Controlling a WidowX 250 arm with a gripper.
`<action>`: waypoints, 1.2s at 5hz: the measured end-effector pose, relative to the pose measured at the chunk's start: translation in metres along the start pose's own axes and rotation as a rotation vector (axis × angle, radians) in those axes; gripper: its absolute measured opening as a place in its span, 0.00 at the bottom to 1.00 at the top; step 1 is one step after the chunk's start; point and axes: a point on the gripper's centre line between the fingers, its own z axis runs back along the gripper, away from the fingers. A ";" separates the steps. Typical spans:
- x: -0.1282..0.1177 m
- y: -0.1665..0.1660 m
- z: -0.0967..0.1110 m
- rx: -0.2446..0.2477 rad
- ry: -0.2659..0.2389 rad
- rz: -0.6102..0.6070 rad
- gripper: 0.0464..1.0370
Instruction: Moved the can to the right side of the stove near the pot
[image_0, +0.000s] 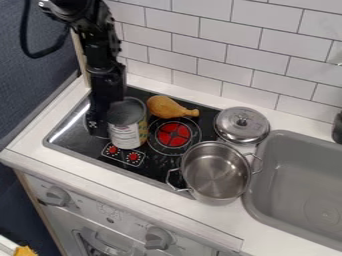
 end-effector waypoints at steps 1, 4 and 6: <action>0.018 -0.001 0.001 -0.003 -0.024 -0.048 0.96; 0.069 -0.021 -0.002 -0.023 -0.033 -0.217 0.96; 0.083 -0.005 0.013 -0.015 -0.075 -0.191 0.96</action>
